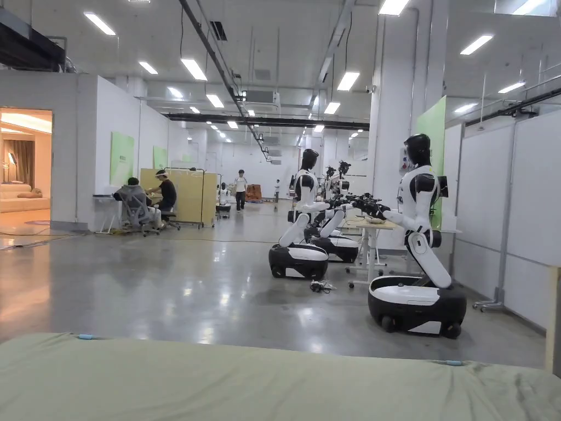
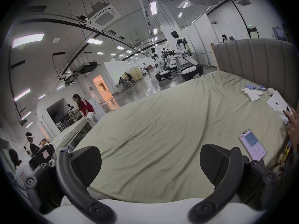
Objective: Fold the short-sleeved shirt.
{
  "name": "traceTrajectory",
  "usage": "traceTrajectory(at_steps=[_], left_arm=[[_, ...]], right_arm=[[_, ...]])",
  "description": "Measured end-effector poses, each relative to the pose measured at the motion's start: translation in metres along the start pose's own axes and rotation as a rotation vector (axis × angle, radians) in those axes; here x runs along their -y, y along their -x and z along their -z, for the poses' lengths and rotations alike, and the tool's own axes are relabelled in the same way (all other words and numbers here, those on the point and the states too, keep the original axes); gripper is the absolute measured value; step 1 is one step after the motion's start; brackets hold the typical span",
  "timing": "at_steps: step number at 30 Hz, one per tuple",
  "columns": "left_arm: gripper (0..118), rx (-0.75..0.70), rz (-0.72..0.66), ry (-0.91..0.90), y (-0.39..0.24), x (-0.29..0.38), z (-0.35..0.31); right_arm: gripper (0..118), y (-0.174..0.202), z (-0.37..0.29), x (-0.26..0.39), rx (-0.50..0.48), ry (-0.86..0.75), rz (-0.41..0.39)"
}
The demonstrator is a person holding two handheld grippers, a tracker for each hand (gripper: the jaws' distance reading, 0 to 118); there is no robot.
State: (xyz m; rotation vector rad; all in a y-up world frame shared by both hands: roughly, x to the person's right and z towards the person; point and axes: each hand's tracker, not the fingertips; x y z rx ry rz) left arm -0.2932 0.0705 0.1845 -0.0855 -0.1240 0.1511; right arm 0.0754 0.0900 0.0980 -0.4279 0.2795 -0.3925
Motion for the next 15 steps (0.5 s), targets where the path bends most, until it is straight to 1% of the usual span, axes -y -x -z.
traceTrajectory(at_steps=[2,3,5,7,11,15], left_arm=[[89,0.0,-0.003,0.004,0.001,0.001,0.001],[89,-0.001,-0.003,0.006,0.001,0.001,0.001],[89,-0.003,-0.002,0.009,0.002,0.002,0.002],[89,-0.004,-0.003,0.008,0.002,0.003,0.004],[88,-0.001,-0.003,0.013,0.001,0.004,0.007],[89,-0.006,0.006,0.026,0.0,0.009,0.013]], right_arm=[[118,0.001,0.0,0.002,-0.005,-0.008,-0.009],[118,0.003,-0.001,0.004,0.004,-0.027,-0.032],[118,0.006,-0.001,0.006,0.047,-0.056,-0.064],[118,0.017,0.005,0.004,0.087,-0.031,-0.077],[118,0.019,0.006,0.006,0.053,-0.04,-0.091],[118,0.011,0.011,0.008,0.01,-0.025,-0.067]])
